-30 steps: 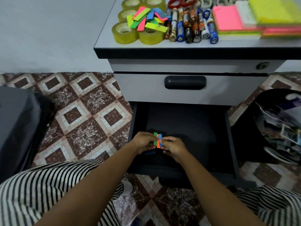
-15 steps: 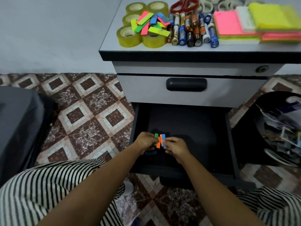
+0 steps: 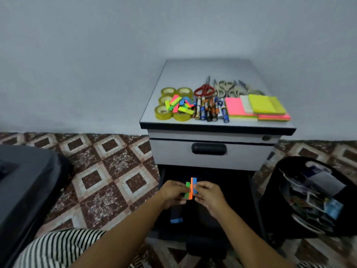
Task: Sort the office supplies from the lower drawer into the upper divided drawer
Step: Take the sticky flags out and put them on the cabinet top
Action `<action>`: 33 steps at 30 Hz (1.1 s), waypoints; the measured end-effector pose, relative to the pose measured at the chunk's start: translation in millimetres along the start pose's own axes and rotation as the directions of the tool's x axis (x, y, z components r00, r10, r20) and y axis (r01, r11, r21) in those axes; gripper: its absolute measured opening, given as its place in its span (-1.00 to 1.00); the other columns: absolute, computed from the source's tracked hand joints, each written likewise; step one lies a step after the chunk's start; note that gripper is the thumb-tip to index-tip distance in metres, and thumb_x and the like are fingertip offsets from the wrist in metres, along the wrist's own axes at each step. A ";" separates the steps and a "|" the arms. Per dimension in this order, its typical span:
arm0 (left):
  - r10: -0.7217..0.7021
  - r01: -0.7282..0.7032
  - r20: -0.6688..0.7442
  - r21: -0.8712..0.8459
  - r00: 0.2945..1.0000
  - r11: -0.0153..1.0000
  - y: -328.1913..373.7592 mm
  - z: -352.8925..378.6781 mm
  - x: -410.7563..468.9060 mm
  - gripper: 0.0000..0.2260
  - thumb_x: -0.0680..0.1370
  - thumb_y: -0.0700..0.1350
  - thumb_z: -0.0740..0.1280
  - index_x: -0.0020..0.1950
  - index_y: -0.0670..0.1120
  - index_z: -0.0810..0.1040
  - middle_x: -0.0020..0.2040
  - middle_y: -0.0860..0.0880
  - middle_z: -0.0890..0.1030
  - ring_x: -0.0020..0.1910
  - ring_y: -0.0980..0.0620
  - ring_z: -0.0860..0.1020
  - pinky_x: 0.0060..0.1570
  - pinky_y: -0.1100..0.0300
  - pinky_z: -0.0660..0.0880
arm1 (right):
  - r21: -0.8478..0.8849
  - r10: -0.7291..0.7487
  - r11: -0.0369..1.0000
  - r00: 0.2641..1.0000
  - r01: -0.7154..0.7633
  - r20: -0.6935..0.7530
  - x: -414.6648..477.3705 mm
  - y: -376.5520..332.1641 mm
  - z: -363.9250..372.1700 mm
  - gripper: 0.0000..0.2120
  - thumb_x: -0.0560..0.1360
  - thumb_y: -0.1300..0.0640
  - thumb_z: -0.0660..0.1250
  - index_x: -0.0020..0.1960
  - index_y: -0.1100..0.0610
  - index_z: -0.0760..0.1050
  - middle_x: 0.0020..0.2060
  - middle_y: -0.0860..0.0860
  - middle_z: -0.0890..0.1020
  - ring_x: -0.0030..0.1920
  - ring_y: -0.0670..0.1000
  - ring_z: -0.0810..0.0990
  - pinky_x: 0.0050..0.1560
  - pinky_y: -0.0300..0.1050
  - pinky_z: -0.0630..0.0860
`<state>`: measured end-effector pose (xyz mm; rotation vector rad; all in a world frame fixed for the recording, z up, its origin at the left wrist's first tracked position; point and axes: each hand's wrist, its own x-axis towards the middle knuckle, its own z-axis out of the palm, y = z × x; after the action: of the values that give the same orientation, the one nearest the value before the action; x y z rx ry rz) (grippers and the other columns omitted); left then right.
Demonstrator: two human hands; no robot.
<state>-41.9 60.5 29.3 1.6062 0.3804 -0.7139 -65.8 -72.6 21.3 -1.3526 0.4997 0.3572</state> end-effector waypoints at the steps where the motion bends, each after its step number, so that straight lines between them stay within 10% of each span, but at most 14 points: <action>1: 0.025 -0.025 0.008 -0.016 1.000 1.000 12.5 -1.6 -8.7 -0.91 0.54 -0.28 0.31 -0.15 -0.15 0.53 -0.24 -0.09 0.58 -0.28 0.06 0.54 -0.27 0.21 0.50 | -0.006 -0.032 0.999 1.000 0.032 0.000 -7.7 -13.3 1.4 -0.88 0.54 0.31 0.26 -0.13 0.16 0.50 -0.26 0.09 0.58 -0.28 -0.02 0.54 -0.24 -0.20 0.48; 15: 0.336 -0.336 -0.011 0.022 0.942 0.942 139.8 -28.4 -89.5 -0.79 0.50 -0.30 0.35 -0.32 -0.14 0.44 -0.42 -0.09 0.46 -0.45 0.06 0.45 -0.40 0.22 0.50 | -0.170 -0.236 0.952 0.963 0.256 0.129 -67.5 -161.6 31.0 -0.88 0.56 0.24 0.27 -0.16 0.16 0.46 -0.23 0.07 0.55 -0.30 -0.04 0.56 -0.35 -0.25 0.49; 25: 0.531 -0.499 -0.209 0.188 0.821 0.846 215.6 -41.8 -93.8 -0.97 0.48 -0.28 0.39 -0.13 -0.18 0.56 -0.14 -0.17 0.58 -0.16 -0.06 0.55 -0.17 0.13 0.53 | -0.357 -0.469 0.824 0.883 0.440 0.006 -47.6 -227.7 45.3 -0.79 0.53 0.27 0.30 -0.27 0.12 0.46 -0.19 0.10 0.56 -0.20 0.06 0.57 -0.23 -0.12 0.54; 33: 0.633 -0.435 -0.275 0.530 0.724 0.728 235.5 -56.4 -66.6 -0.79 0.49 -0.21 0.37 -0.35 -0.12 0.50 -0.37 -0.06 0.47 -0.37 0.04 0.43 -0.35 0.23 0.38 | -0.727 -0.629 0.497 0.774 0.473 0.074 -25.7 -251.6 59.4 -0.88 0.49 0.23 0.35 -0.07 0.28 0.61 -0.20 0.07 0.58 -0.19 0.00 0.52 -0.15 -0.16 0.44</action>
<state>66.6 85.4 254.5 2.1799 0.0342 0.0603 51.3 -60.7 252.9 -2.2570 0.0238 -0.1769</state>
